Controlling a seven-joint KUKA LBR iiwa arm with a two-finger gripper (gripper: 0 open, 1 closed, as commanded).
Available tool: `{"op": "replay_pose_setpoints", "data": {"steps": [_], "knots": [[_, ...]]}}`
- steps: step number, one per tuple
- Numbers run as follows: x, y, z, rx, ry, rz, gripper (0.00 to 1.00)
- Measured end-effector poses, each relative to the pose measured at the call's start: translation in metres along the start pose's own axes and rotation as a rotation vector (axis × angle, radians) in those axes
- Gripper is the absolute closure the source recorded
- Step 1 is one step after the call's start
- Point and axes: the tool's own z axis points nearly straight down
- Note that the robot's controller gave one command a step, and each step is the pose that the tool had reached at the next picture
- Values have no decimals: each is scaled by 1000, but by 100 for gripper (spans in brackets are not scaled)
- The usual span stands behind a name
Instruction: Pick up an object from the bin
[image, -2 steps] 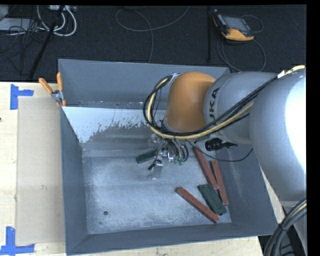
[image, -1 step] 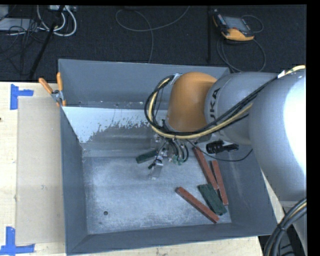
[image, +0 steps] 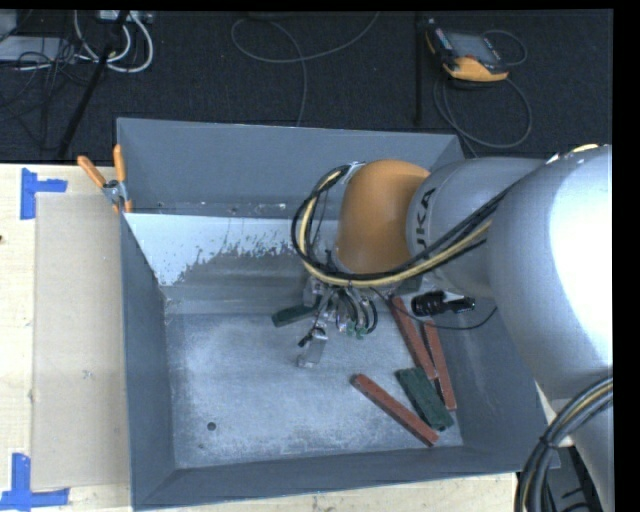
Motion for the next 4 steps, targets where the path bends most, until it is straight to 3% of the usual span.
{"op": "replay_pose_setpoints", "data": {"steps": [1, 2, 4], "knots": [[-1, 1, -1, 0, -1, -1, 0], [-3, 1, -4, -1, -8, -2, 100], [-6, 2, -84, -1, -4, -4, 100]]}}
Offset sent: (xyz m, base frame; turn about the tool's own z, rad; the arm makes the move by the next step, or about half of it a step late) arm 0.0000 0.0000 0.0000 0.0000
